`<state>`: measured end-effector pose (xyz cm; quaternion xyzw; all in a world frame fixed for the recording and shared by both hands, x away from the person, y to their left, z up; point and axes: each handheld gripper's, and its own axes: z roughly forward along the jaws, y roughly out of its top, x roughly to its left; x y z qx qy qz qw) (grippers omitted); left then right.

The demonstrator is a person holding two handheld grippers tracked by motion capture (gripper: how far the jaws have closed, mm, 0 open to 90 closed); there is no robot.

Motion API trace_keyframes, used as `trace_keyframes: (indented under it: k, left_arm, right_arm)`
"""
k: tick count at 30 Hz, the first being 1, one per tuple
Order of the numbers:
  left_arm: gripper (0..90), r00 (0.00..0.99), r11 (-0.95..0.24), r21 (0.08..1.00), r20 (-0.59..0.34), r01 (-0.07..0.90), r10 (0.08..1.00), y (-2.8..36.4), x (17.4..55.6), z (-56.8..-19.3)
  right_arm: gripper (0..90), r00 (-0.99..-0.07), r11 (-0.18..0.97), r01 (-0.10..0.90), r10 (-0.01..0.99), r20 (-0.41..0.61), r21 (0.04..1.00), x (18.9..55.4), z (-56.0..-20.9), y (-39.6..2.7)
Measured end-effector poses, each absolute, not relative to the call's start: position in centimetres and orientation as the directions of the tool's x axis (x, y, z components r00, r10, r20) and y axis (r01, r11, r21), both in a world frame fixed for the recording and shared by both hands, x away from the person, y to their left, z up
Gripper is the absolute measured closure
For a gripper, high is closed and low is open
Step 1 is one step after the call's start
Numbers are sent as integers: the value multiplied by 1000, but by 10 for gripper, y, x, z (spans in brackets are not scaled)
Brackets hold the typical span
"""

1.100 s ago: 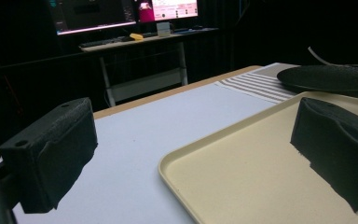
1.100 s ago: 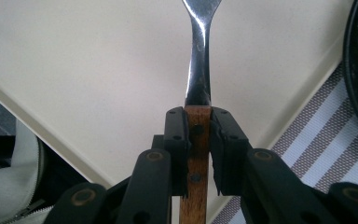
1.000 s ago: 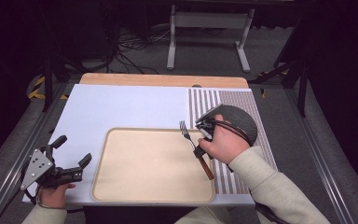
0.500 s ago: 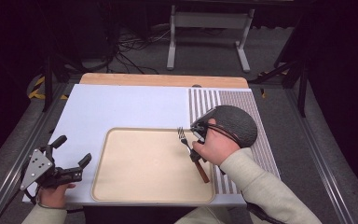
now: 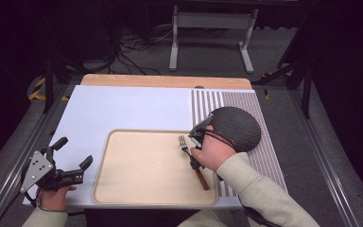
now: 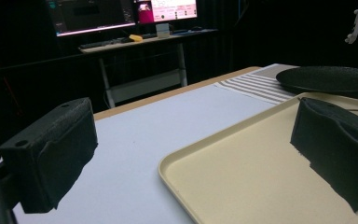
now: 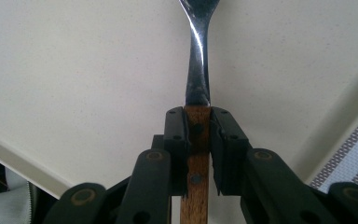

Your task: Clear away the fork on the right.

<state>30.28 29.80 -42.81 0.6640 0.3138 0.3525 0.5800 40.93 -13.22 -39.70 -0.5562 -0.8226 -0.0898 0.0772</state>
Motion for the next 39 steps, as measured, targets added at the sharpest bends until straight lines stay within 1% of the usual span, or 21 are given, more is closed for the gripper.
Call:
trace_keyframes:
  k: [11,27,36,38,39]
  left_arm:
    - [9,556,-130,991,104,7,824,298,303,-428]
    - [10,554,-132,991,108,3,826,298,303,-428]
    - [11,555,-132,991,108,4,825,297,303,-428]
    - [11,555,-133,991,108,5,825,297,303,-428]
    - [11,556,-132,991,107,5,824,297,303,-428]
  right_arm:
    - [772,-356,359,933,904,236,28,410,-405,-133]
    - [763,-356,360,933,905,232,26,410,-406,-133]
    - [730,-371,371,927,899,233,47,411,-403,-134]
    - [692,-383,379,923,894,231,65,411,-401,-135]
    - [658,-386,379,922,893,231,75,411,-400,-136]
